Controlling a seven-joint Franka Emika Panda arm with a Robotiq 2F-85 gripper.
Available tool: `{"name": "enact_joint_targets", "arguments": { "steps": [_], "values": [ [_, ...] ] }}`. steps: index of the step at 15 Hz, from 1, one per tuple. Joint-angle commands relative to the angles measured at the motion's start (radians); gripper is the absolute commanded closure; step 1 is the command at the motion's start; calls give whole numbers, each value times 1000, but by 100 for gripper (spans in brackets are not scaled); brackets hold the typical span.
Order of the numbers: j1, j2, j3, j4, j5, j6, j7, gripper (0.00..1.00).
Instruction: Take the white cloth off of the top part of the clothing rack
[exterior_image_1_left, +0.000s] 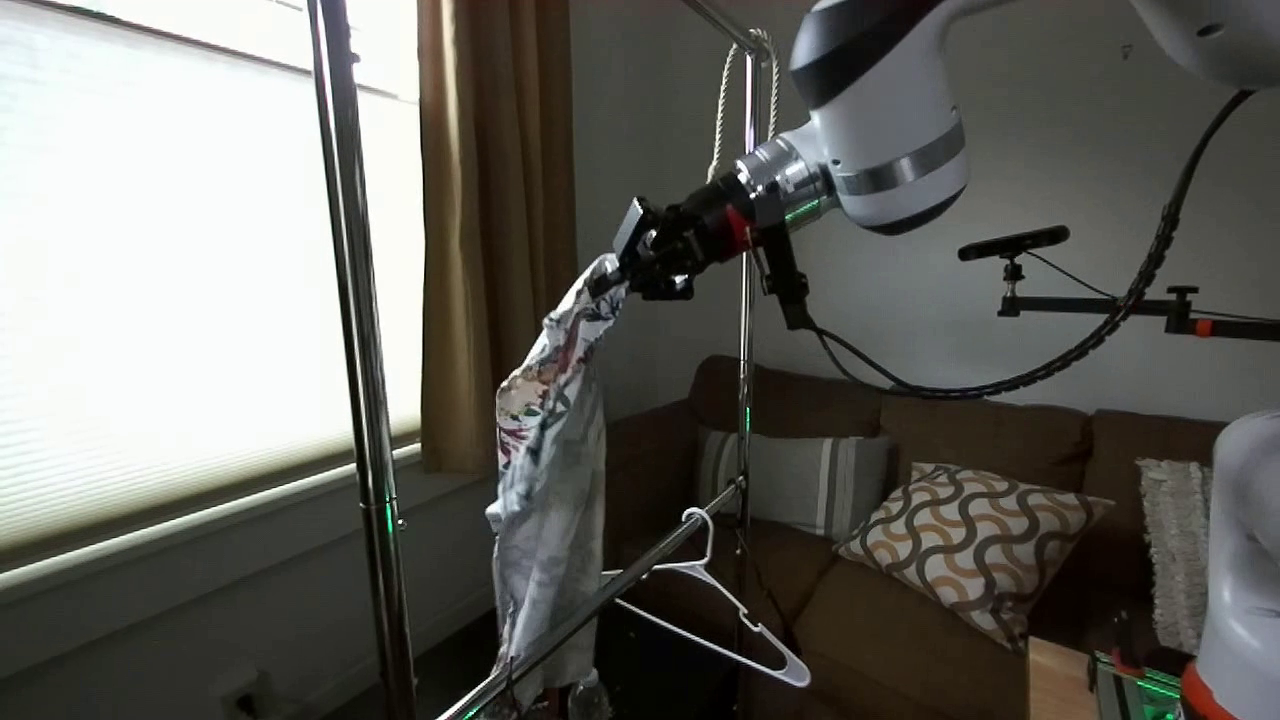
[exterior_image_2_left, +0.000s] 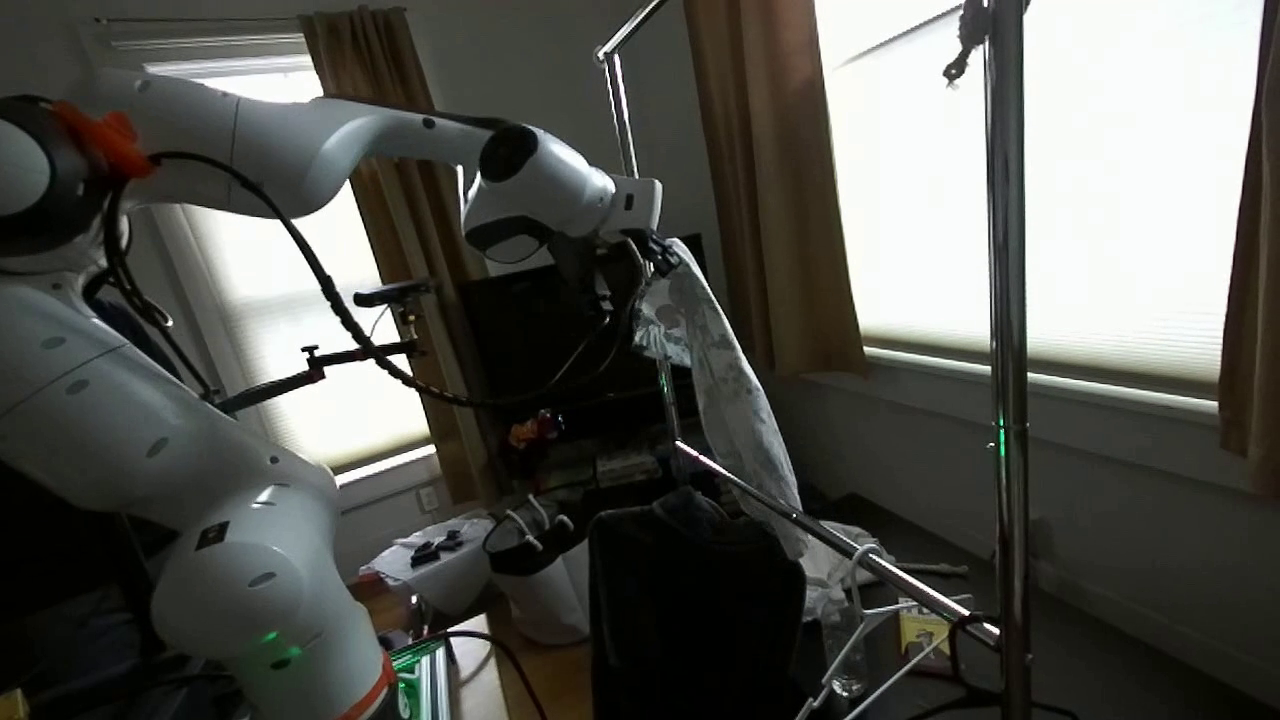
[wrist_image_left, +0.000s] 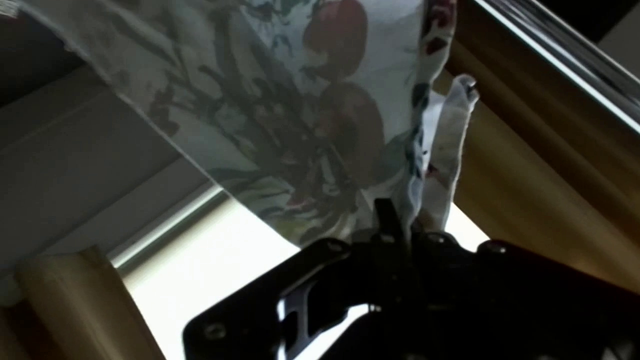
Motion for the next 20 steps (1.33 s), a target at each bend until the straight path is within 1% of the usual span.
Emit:
{"name": "enact_joint_targets", "arguments": {
  "steps": [1, 2, 4, 5, 6, 8, 9, 11, 13, 14, 15, 17, 20],
  "values": [
    [-124, -39, 46, -106, -248, -56, 208, 99],
    [-78, -24, -8, -135, -347, -11, 271, 99],
    [-116, -23, -21, -178, -498, 17, 404, 99],
    [-229, -47, 51, -192, -529, -37, 444, 99],
    [-266, -60, 60, -210, -605, -66, 506, 99],
    [-336, -102, 83, -238, -721, -186, 575, 99],
    [-277, -110, 9, -256, -835, -228, 645, 99],
    [-263, -143, -36, -281, -979, -346, 718, 99],
    [-280, -167, -61, -301, -1097, -454, 783, 99],
    [-224, -96, -94, -252, -1059, -379, 755, 99],
    [-223, -105, -105, -259, -1079, -392, 765, 97],
    [-204, -102, -122, -253, -1075, -388, 760, 97],
    [-195, -95, -125, -249, -1074, -386, 759, 97]
  ]
}}
